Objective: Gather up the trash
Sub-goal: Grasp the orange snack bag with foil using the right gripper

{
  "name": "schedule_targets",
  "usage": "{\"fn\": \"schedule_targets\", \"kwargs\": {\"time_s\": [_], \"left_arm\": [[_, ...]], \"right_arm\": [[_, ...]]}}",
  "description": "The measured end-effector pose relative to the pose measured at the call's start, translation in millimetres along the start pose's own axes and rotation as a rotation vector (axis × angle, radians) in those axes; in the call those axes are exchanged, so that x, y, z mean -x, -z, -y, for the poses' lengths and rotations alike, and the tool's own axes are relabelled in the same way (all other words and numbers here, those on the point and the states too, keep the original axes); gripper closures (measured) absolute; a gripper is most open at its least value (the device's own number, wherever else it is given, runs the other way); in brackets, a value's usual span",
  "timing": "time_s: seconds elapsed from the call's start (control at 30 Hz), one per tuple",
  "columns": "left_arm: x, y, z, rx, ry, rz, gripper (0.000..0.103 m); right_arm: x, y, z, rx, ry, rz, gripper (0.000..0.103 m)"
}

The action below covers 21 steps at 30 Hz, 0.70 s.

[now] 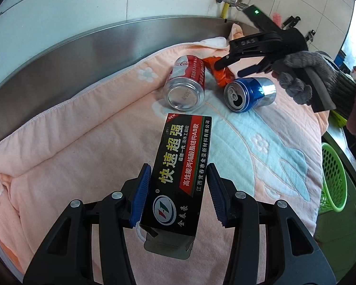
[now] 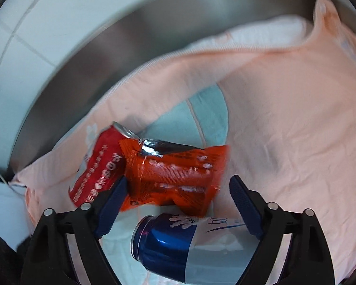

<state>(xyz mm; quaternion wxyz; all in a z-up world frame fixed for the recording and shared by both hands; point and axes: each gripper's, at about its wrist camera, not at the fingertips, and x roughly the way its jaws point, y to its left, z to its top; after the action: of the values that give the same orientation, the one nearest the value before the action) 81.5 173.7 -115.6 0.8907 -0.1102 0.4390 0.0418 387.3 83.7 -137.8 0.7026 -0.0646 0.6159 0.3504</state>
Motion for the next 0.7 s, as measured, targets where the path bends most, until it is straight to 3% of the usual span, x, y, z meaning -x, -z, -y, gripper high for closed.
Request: {"fn": "schedule_targets", "kwargs": {"time_s": [0.33,0.5,0.6,0.7], "left_arm": [[3,0,-2,0.014,0.008,0.008,0.055],[4,0,-2,0.012,0.017,0.008,0.055],[3,-1,-1,0.007,0.018,0.007,0.055],[3,-2,-3,0.011,0.02,0.007,0.055]], "right_arm": [[-14,-8,4,-0.087,-0.008,-0.034,0.024],[-20,-11,11,-0.125,0.007,-0.045,0.019],[-25,-13,16,-0.128,-0.002,-0.038,0.026],[-24,-10,18,-0.127,-0.008,-0.037,0.04]]}}
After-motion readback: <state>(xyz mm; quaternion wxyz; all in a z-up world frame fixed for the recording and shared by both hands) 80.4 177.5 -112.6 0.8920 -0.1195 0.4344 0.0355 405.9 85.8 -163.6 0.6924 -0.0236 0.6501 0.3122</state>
